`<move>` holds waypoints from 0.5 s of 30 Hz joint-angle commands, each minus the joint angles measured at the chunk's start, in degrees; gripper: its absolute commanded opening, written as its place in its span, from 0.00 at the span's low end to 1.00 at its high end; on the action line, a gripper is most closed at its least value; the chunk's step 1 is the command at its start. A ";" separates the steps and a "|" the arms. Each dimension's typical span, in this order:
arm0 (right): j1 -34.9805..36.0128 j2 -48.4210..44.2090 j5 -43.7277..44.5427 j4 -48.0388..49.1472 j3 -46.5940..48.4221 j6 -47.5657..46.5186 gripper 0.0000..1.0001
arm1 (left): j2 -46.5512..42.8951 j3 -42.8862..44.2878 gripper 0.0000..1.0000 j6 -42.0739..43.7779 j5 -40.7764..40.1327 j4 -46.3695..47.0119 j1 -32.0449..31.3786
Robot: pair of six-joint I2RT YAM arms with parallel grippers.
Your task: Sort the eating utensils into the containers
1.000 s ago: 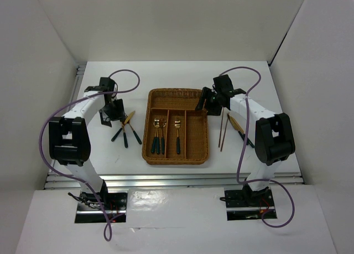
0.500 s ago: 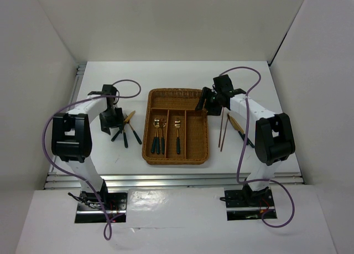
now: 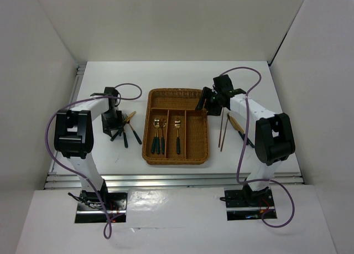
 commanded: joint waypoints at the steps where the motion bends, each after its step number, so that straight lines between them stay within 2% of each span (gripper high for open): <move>1: -0.30 -0.43 0.57 0.60 0.57 0.48 0.71 | 1.85 -0.21 0.57 1.78 -1.28 0.42 0.14; 5: -0.30 -0.95 1.09 0.08 0.57 0.48 0.71 | 1.85 -0.21 0.52 1.78 -0.58 0.42 0.14; 10: -0.30 -0.95 1.09 0.08 0.57 0.48 0.71 | 2.47 0.93 0.35 2.39 2.84 0.95 0.14; 15: -0.30 -1.56 1.09 0.08 0.57 0.48 0.71 | 0.63 0.93 0.29 1.86 2.85 0.95 0.14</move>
